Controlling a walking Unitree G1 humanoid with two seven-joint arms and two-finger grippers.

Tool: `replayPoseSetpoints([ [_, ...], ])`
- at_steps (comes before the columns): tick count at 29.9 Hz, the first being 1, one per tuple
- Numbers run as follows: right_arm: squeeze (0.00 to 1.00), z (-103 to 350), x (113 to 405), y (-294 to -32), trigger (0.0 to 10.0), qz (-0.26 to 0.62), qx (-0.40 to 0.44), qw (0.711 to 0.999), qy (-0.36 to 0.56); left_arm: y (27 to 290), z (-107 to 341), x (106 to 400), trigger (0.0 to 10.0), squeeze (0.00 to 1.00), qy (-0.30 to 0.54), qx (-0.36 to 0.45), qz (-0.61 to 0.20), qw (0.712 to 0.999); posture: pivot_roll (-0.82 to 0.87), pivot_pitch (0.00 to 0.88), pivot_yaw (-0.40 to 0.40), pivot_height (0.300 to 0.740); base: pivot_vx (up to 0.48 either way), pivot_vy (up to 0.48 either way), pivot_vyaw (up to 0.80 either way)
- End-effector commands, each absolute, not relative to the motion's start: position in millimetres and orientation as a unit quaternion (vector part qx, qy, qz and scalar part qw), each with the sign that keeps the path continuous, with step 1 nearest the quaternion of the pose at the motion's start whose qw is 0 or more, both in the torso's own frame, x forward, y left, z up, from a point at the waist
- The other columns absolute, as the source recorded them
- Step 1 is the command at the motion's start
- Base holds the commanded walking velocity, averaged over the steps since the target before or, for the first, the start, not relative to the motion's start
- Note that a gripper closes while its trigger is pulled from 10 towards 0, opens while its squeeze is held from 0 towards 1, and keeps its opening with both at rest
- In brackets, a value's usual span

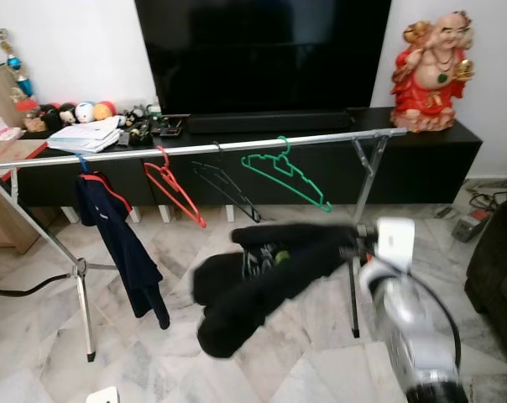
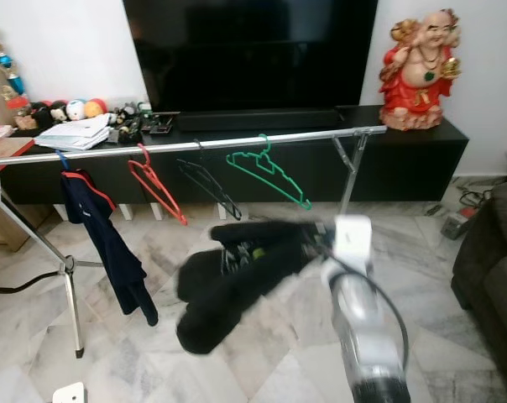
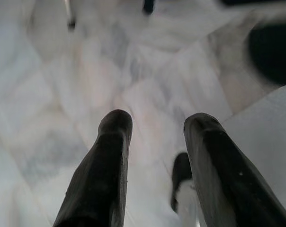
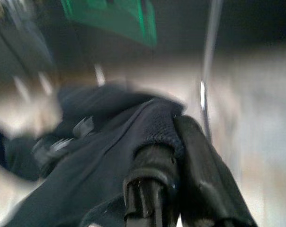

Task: Hang hanger

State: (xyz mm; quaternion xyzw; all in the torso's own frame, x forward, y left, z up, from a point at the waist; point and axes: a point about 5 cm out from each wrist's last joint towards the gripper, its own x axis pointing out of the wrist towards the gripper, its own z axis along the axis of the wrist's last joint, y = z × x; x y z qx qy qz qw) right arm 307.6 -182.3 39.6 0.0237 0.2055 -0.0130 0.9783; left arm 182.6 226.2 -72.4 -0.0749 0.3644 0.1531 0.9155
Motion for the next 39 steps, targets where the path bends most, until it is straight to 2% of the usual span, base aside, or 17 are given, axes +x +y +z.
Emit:
replayPoseSetpoints([
  [1,0.0,41.3,311.1,-174.0,10.0,0.002,0.025,0.98,0.197,229.4,-68.8,185.7,10.0,0.0,0.351,-0.056,0.141,0.924,-0.04,0.0,0.1,0.74,0.0,0.0,0.0],
  [6,0.0,13.1,300.0,-175.1,10.0,-0.018,0.034,0.969,0.244,228.4,-62.6,190.2,10.0,0.0,0.313,-0.023,0.115,0.943,-0.03,0.0,0.097,0.74,0.0,0.0,0.0],
  [9,0.0,7.4,298.6,-175.7,10.0,-0.027,0.043,0.968,0.246,219.9,-15.6,252.8,10.0,0.0,0.195,0.013,0.088,0.977,-0.03,0.0,0.102,0.74,0.0,0.0,0.0],
  [11,0.0,6.9,299.0,-175.1,10.0,-0.03,0.047,0.968,0.243,213.0,3.1,268.2,10.0,0.0,0.152,0.021,0.077,0.985,-0.03,0.0,0.104,0.74,0.0,0.0,0.0],
  [19,0.0,8.8,302.1,-173.1,10.0,-0.037,0.064,0.971,0.228,202.2,18.2,275.9,10.0,0.0,0.091,0.015,0.061,0.994,-0.05,0.0,0.114,0.74,0.071,0.0,0.0],
  [20,0.0,7.8,302.4,-171.6,10.0,-0.03,0.07,0.971,0.227,197.0,23.5,278.3,10.0,0.0,0.075,0.037,0.037,0.996,-0.05,0.0,0.113,0.74,0.349,0.0,0.0],
  [30,0.0,5.3,301.5,-164.7,10.0,-0.011,0.088,0.971,0.221,199.9,32.2,279.7,10.0,0.0,0.063,0.028,0.052,0.996,-0.06,0.0,0.118,0.74,0.396,0.0,0.0],
  [39,0.0,2.7,299.9,-162.3,10.0,0.003,0.072,0.971,0.227,198.5,37.9,280.6,10.0,0.0,0.056,0.027,0.05,0.997,-0.07,0.0,0.127,0.74,0.48,0.0,0.0],
])
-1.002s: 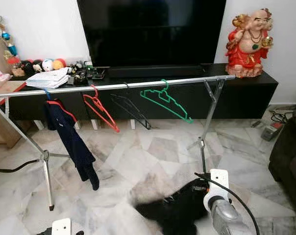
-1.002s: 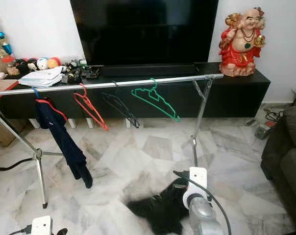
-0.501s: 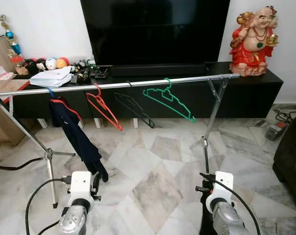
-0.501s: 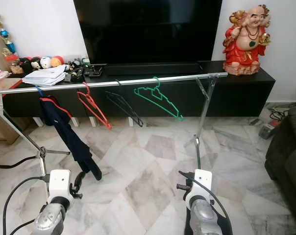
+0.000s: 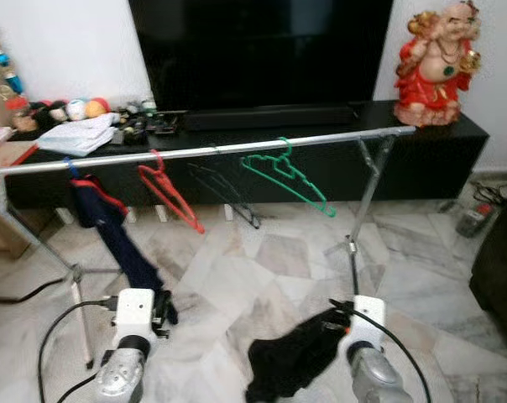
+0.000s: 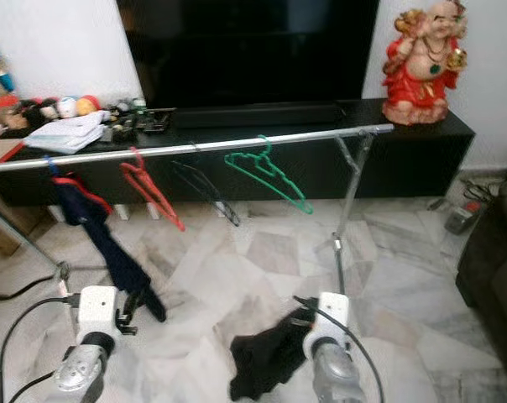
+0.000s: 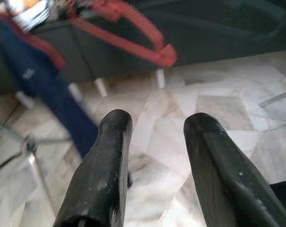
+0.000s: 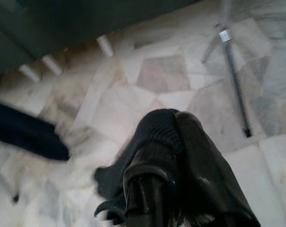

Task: Hang hanger

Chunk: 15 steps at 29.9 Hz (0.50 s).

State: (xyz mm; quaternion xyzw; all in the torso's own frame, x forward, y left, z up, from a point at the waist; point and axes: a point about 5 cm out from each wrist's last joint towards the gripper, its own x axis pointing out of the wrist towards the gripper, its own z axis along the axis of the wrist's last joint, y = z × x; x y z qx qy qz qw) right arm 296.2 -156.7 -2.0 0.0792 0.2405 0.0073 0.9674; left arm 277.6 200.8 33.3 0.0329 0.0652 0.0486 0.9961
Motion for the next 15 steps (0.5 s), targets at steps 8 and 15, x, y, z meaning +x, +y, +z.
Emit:
replayPoseSetpoints([
  [8,0.0,1.6,298.9,-158.7,10.0,0.021,0.066,0.972,0.226,198.2,44.8,286.8,10.0,0.0,0.048,0.026,0.054,0.997,-0.06,0.0,0.127,0.74,0.48,0.0,0.2],
  [15,0.0,-5.0,293.4,-155.3,10.0,0.023,0.065,0.968,0.241,197.5,47.8,288.5,10.0,0.0,0.044,0.025,0.056,0.997,-0.06,0.0,0.124,0.74,0.48,0.0,0.13],
])
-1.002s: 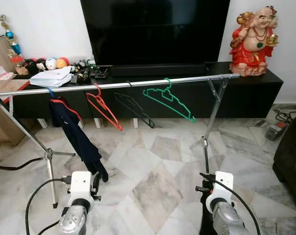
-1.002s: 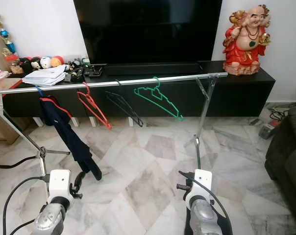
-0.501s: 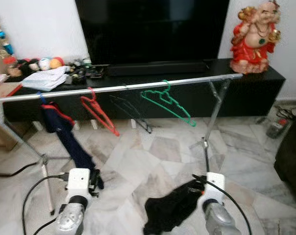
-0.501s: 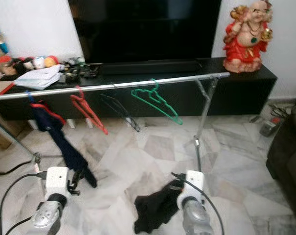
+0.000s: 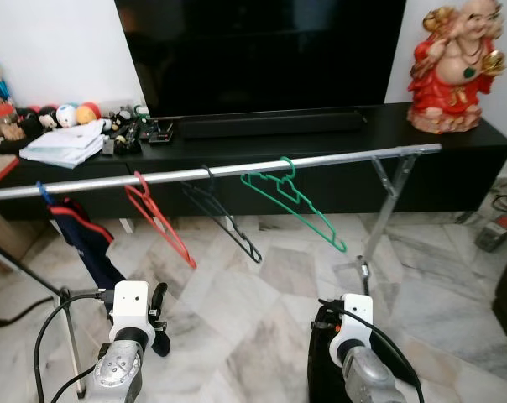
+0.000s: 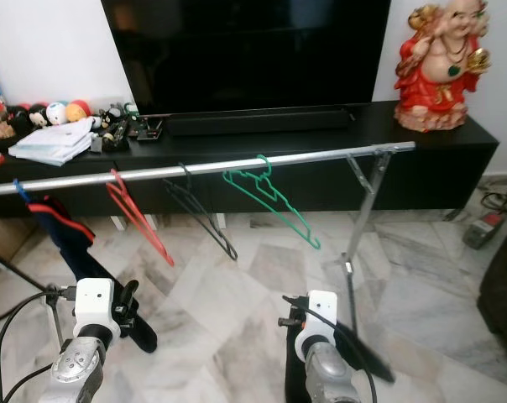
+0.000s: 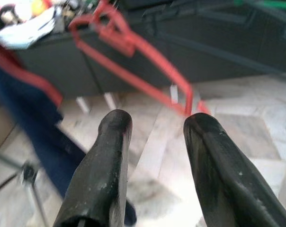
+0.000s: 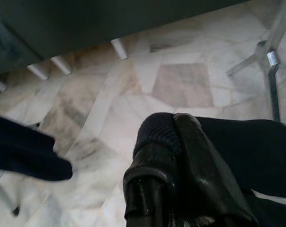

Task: Hang hanger

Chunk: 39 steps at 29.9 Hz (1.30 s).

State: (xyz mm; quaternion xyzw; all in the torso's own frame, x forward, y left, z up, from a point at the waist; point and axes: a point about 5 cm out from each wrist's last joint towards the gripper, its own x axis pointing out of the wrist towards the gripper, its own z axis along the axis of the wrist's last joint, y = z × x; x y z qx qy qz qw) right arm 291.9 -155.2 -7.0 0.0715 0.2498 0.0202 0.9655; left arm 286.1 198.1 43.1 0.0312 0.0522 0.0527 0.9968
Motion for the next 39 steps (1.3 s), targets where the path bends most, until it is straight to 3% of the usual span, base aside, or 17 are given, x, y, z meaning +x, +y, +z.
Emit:
replayPoseSetpoints([
  [1,0.0,-6.7,291.9,-155.4,10.0,0.025,0.065,0.967,0.245,197.5,48.3,288.9,10.0,0.0,0.043,0.025,0.058,0.997,-0.06,0.0,0.123,0.74,0.48,0.0,0.0],
  [11,0.0,-14.1,284.9,-157.2,10.0,0.046,0.048,0.961,0.267,199.9,51.7,290.8,10.0,0.0,0.038,0.021,0.072,0.996,-0.05,0.0,0.115,0.74,0.48,0.0,0.53],
  [21,0.0,-30.5,267.1,-167.0,10.0,0.037,0.015,0.949,0.313,180.3,50.1,291.2,10.0,0.0,0.044,-0.01,0.015,0.999,-0.06,0.0,0.101,0.74,0.0,0.0,0.0],
  [29,0.0,-33.5,264.2,-164.0,10.0,0.042,0.009,0.945,0.323,182.9,52.5,286.2,10.0,0.0,0.043,-0.014,0.007,0.999,-0.05,0.0,0.095,0.74,0.0,0.0,0.0],
  [35,0.0,-34.3,264.1,-157.5,10.0,0.049,0.004,0.944,0.326,171.7,51.7,280.6,10.0,0.0,0.075,-0.064,-0.062,0.993,-0.05,0.0,0.097,0.74,0.0,0.0,0.0],
  [36,0.0,-34.6,263.6,-157.0,10.0,0.05,0.004,0.944,0.326,166.7,53.9,278.5,10.0,0.33,0.085,-0.079,-0.094,0.989,-0.05,0.0,0.097,0.74,0.0,0.0,0.0],
  [37,0.0,-34.8,263.5,-156.9,10.0,0.05,0.004,0.944,0.327,165.2,54.7,277.9,10.0,0.33,0.087,-0.083,-0.103,0.987,-0.05,0.0,0.097,0.74,0.0,0.0,0.0],
  [38,0.0,-35.8,262.3,-156.1,10.0,0.051,0.004,0.943,0.329,163.4,58.9,277.9,10.0,1.0,0.09,-0.09,-0.113,0.985,-0.05,0.0,0.1,0.74,0.0,0.0,0.0],
  [39,0.0,-36.6,261.4,-155.4,10.0,0.052,0.003,0.942,0.331,162.6,62.6,278.4,10.0,1.0,0.091,-0.107,-0.114,0.983,-0.05,0.0,0.1,0.74,0.0,0.0,0.0],
])
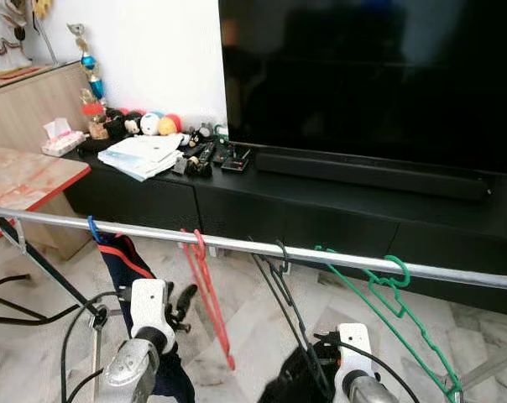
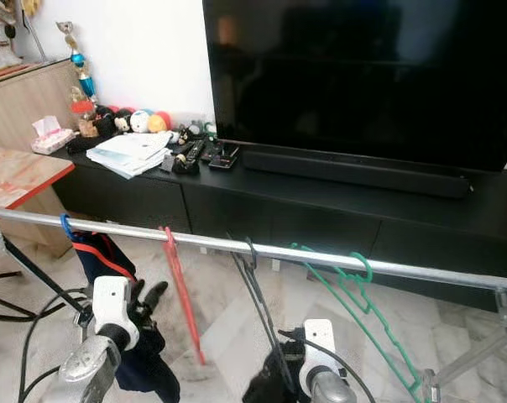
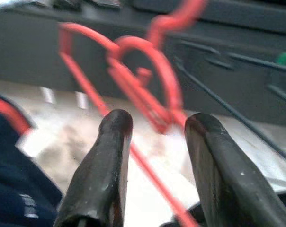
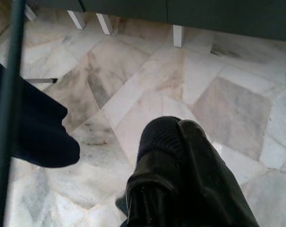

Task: Hang hanger

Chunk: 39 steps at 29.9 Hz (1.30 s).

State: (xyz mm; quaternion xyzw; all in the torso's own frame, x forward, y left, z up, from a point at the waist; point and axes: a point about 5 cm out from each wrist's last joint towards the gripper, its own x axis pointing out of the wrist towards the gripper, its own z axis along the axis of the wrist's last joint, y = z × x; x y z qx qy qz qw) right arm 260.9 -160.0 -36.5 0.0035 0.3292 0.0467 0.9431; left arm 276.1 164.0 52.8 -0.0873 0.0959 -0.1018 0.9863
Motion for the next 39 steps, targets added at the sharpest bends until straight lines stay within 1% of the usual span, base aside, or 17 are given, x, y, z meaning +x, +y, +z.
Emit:
replayPoseSetpoints([
  [1,0.0,-37.1,260.8,-154.9,10.0,0.053,0.002,0.942,0.332,162.0,65.2,278.6,10.0,1.0,0.092,-0.119,-0.116,0.982,-0.05,0.0,0.1,0.74,0.0,0.0,0.0],
  [2,0.0,-37.1,260.8,-154.9,10.0,0.053,0.002,0.942,0.332,162.0,65.2,278.6,10.0,1.0,0.092,-0.119,-0.116,0.982,-0.05,0.0,0.1,0.74,0.0,0.0,0.0],
  [3,0.0,-37.6,260.2,-154.4,10.0,0.055,0.001,0.941,0.333,163.3,77.5,282.6,10.0,1.0,0.085,-0.176,-0.101,0.976,-0.05,0.0,0.1,0.74,0.0,0.0,0.0],
  [5,0.0,-36.9,261.0,-155.0,10.0,0.055,0.002,0.942,0.332,163.8,88.6,285.9,10.0,1.0,0.08,-0.221,-0.093,0.967,-0.05,0.0,0.101,0.74,0.0,0.0,0.0],
  [8,0.0,-35.8,262.4,-156.0,10.0,0.054,0.001,0.942,0.33,162.5,94.7,290.1,10.0,1.0,0.093,-0.188,-0.106,0.972,-0.04,0.0,0.101,0.74,0.0,0.0,0.0],
  [37,0.0,-35.8,262.4,-156.0,10.0,0.054,0.001,0.942,0.33,162.5,94.7,290.1,10.0,1.0,0.093,-0.188,-0.106,0.972,-0.04,0.0,0.101,0.74,0.0,0.0,0.0],
  [38,0.0,-35.5,262.7,-156.1,10.0,0.054,0.001,0.943,0.329,163.0,97.1,291.1,10.0,1.0,0.117,-0.184,-0.101,0.971,-0.04,0.0,0.101,0.74,0.0,0.0,0.0],
  [39,0.0,-36.0,262.1,-154.8,10.0,0.057,0.003,0.942,0.33,158.1,92.3,291.7,10.0,0.0,0.187,-0.11,-0.11,0.97,-0.05,0.0,0.123,0.74,0.0,0.0,0.0],
])
